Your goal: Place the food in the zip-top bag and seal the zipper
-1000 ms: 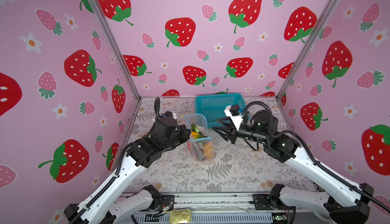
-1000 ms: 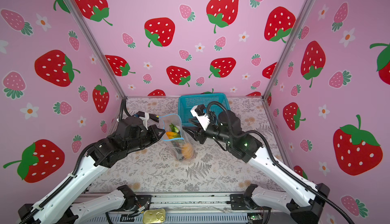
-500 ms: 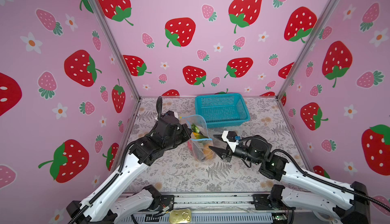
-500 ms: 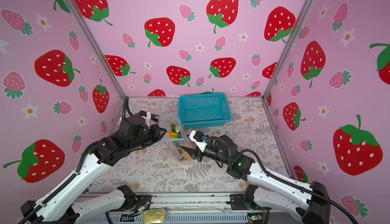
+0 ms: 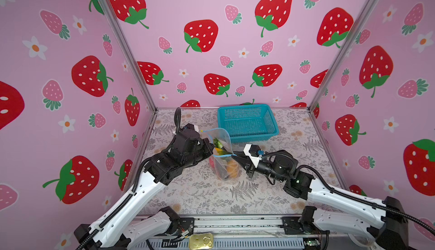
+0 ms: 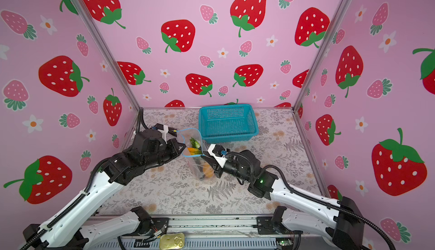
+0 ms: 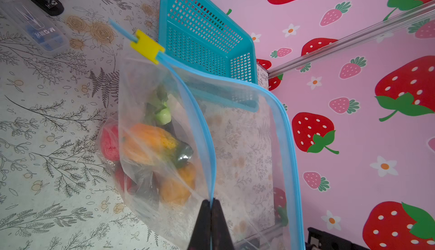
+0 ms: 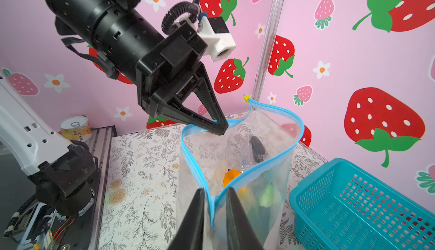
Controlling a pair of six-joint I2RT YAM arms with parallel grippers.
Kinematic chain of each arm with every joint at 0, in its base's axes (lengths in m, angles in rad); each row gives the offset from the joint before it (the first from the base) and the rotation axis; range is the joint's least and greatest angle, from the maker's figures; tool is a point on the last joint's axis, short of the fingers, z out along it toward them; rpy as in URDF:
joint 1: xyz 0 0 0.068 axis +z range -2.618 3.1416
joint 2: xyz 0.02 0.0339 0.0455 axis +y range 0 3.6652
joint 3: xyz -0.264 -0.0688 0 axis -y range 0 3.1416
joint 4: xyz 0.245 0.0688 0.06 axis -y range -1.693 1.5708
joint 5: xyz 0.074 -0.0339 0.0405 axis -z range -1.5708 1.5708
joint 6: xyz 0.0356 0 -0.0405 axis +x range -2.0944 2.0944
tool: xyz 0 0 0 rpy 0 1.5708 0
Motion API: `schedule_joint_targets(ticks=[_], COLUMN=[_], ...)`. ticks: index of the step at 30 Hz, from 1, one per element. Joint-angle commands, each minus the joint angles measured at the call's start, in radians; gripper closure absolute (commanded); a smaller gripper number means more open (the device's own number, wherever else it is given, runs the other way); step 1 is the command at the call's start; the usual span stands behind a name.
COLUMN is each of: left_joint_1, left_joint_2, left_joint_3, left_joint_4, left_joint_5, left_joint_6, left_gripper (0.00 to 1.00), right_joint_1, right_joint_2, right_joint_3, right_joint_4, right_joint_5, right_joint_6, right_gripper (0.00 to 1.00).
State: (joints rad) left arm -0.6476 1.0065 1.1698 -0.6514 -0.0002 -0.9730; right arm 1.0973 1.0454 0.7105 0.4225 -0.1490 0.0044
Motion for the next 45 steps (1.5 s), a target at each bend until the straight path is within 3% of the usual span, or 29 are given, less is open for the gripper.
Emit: schedule_joint_targets(ticks=[1, 6, 13, 17, 23, 26, 30, 33, 37, 41, 45], left_joint_1=[-0.004, -0.004, -0.003, -0.006, -0.008, -0.005, 0.014, 0.064, 0.198, 0.389, 0.515], left_joint_2=[-0.019, -0.032, -0.042, -0.045, -0.085, -0.124, -0.17, -0.208, -0.261, -0.298, -0.31], left_joint_3=[0.005, 0.003, 0.005, 0.013, -0.01, -0.036, -0.041, -0.073, -0.163, -0.282, -0.384], left_joint_4=[0.004, -0.001, -0.007, 0.003, 0.059, 0.109, 0.106, 0.113, 0.174, 0.304, 0.422], left_joint_5=[-0.017, -0.027, -0.032, -0.014, 0.007, 0.045, 0.093, 0.162, 0.301, 0.479, 0.608], left_joint_6=[-0.005, 0.0, 0.009, 0.052, 0.194, 0.319, 0.532, 0.649, 0.77, 0.81, 0.86], left_gripper=[1.0, 1.0, 1.0, 0.98, 0.43, 0.29, 0.24, 0.24, 0.28, 0.3, 0.3], right_joint_1=[0.007, 0.007, -0.007, -0.078, -0.218, -0.294, -0.379, -0.435, -0.496, -0.526, -0.55], right_joint_2=[0.008, 0.001, -0.006, -0.012, 0.038, 0.057, 0.086, 0.11, 0.137, 0.157, 0.168], right_joint_3=[0.013, 0.014, 0.065, 0.116, 0.205, 0.233, 0.273, 0.299, 0.314, 0.331, 0.345], right_joint_4=[0.053, 0.054, -0.022, -0.099, -0.22, -0.255, -0.319, -0.367, -0.414, -0.448, -0.478], right_joint_5=[-0.018, -0.01, 0.01, -0.123, -0.375, -0.477, -0.575, -0.637, -0.712, -0.755, -0.785], right_joint_6=[-0.004, -0.025, -0.14, -0.219, -0.269, -0.278, -0.327, -0.373, -0.427, -0.492, -0.54], right_gripper=[0.86, 1.0, 1.0, 1.0, 1.0, 1.0, 1.0, 1.0, 1.0, 1.0, 1.0])
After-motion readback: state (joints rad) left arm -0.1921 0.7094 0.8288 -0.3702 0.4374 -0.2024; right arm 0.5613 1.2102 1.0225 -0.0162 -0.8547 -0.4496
